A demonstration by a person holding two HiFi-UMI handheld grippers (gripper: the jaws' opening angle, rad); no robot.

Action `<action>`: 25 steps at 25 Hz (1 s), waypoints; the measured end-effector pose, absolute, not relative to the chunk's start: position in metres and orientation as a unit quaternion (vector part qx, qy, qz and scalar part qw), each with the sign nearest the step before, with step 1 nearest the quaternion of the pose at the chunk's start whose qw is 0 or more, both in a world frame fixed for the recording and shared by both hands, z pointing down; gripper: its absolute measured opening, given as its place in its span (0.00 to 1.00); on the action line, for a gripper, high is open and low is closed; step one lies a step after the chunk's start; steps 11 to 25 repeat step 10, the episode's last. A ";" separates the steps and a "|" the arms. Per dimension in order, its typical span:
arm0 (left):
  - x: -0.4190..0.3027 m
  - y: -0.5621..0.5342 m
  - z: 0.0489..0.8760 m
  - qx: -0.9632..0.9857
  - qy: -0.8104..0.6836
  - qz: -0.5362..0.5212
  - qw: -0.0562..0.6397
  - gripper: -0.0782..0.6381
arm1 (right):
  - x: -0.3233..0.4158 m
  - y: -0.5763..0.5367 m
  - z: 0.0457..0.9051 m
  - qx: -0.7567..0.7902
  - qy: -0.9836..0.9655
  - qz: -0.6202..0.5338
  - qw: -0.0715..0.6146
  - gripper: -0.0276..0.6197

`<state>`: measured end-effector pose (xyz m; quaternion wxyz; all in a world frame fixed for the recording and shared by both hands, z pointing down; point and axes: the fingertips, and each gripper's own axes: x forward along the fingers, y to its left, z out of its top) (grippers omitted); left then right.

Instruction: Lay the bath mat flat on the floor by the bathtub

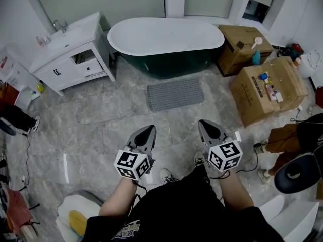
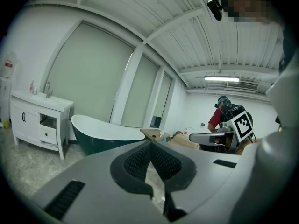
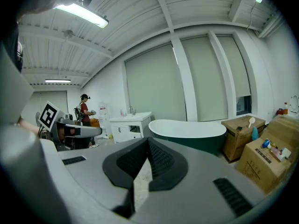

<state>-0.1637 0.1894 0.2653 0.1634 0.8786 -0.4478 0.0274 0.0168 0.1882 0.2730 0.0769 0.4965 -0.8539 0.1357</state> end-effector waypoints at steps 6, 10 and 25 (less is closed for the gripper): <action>-0.162 0.188 0.265 0.878 -0.449 0.028 0.164 0.13 | 0.019 0.187 0.273 0.496 -0.854 0.137 0.075 0.07; -0.163 0.190 0.267 0.878 -0.447 0.030 0.165 0.13 | 0.017 0.188 0.273 0.496 -0.854 0.136 0.075 0.07; -0.163 0.190 0.267 0.878 -0.447 0.030 0.165 0.13 | 0.017 0.188 0.273 0.496 -0.854 0.136 0.075 0.07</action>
